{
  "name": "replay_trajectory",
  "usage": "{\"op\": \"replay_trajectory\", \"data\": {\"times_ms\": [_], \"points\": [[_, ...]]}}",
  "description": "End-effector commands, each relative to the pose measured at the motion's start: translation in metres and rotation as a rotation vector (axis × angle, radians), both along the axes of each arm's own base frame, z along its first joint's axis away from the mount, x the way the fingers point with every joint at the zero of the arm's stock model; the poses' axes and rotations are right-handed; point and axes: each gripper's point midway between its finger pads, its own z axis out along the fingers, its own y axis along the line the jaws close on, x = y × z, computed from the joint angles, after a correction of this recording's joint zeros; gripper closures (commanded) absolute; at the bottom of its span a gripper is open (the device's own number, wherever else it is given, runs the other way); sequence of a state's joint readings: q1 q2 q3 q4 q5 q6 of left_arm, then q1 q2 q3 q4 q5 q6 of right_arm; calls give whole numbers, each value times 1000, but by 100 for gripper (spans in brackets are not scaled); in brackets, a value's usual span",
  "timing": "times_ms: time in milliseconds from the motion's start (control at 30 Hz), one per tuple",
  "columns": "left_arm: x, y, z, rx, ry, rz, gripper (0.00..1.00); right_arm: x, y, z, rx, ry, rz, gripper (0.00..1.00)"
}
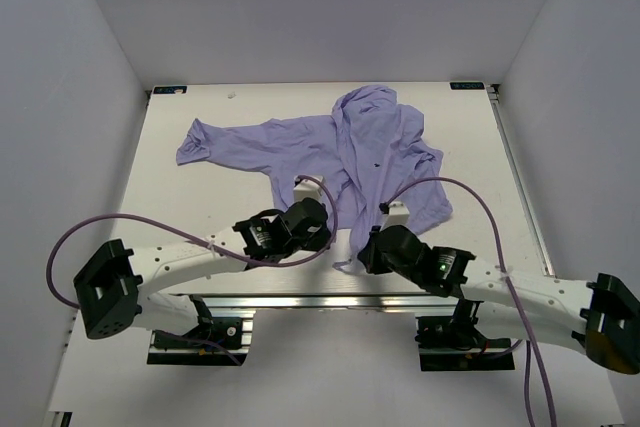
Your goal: Zip up the jacket
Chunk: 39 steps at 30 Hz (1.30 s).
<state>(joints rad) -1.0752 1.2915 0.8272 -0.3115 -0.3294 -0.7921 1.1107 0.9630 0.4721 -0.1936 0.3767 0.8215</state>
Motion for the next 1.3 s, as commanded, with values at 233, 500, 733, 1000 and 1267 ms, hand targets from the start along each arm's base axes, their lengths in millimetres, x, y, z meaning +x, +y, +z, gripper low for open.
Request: {"op": "replay_trajectory", "data": {"times_ms": [233, 500, 733, 1000, 1267], "points": [[24, -18, 36, -61, 14, 162, 100, 18, 24, 62, 269, -197, 22, 100], [27, -11, 24, -18, 34, 218, 100, 33, 14, 73, 301, -223, -110, 100], [29, -13, 23, -5, 36, 225, 100, 36, 15, 76, 293, -195, -146, 100], [29, -17, 26, -31, 36, 223, 100, 41, 18, 77, 313, -202, -171, 100], [30, -17, 25, -36, 36, 229, 100, 43, 24, 82, 340, -201, -173, 100]]}}
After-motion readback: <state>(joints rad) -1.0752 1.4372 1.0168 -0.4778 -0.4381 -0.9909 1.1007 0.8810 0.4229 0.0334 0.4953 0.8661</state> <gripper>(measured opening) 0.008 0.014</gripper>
